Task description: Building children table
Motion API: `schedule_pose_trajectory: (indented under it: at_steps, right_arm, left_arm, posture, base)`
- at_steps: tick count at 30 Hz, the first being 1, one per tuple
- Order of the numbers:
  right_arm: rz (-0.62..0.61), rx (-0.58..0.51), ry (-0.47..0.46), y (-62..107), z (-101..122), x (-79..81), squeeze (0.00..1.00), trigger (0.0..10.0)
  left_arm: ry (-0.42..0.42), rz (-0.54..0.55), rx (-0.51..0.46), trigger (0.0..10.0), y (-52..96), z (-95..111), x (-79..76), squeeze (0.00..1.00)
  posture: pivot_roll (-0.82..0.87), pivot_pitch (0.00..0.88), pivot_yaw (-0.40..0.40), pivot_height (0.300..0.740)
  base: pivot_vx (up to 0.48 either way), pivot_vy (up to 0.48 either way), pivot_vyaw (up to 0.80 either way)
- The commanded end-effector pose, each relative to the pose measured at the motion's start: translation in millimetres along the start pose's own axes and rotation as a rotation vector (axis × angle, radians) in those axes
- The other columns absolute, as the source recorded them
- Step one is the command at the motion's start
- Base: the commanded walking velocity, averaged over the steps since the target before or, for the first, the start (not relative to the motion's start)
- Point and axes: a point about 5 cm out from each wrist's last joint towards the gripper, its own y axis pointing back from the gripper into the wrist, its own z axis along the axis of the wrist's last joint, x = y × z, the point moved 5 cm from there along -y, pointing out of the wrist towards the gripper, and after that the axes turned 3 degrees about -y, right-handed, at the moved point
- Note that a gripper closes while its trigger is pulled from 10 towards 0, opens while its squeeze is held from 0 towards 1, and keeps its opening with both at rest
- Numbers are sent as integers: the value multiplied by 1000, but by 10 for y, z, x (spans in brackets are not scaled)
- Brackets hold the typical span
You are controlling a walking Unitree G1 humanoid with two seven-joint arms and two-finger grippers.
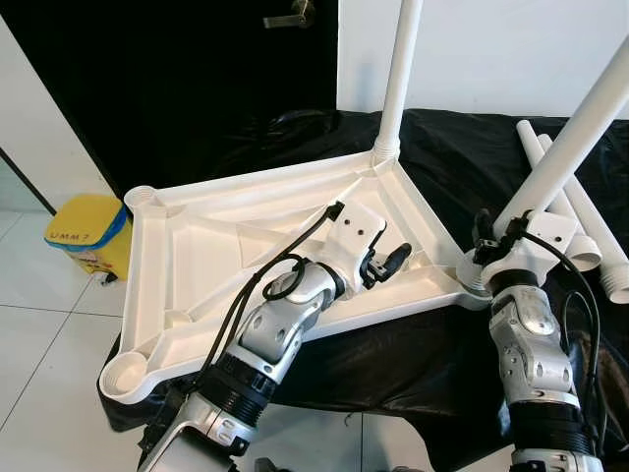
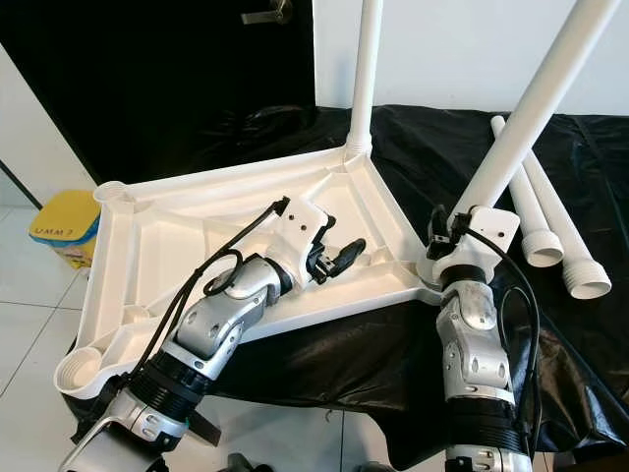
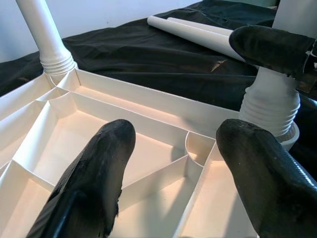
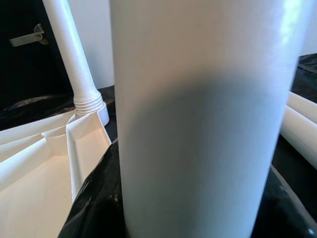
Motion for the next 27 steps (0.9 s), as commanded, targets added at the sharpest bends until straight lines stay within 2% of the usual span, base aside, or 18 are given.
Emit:
schedule_pose_trajectory:
  at_steps: [1,15,19,21,24,27]
  right_arm:
    - [-53,179,-1,147,-462,-152,0,10000]
    - [-28,192,14,286,-551,-182,0,10000]
    - [39,151,57,299,-515,-88,0,10000]
    - [101,109,102,324,-481,9,0,10000]
    - [126,91,124,339,-469,49,0,10000]
    - [199,15,183,400,-401,167,0,10000]
  left_arm:
    - [-9,-76,-9,10000,17,-8,-102,0]
    - [-16,-82,-4,10000,30,-15,-115,0]
    - [-16,-89,-4,10000,29,-14,-129,0]
    - [-18,-93,-5,10000,27,-11,-135,0]
    - [-19,-94,-5,10000,26,-10,-136,0]
    - [-18,-95,-9,10000,29,11,-130,0]
  posture:
    - [-204,87,59,740]
    - [-207,95,68,740]
    - [-209,96,71,740]
    - [-207,96,73,740]
    - [-207,96,73,740]
    - [-205,96,79,740]
  base:
    - [0,0,0]
    - [0,0,0]
    - [0,0,0]
    - [0,0,0]
    - [0,0,0]
    - [0,0,0]
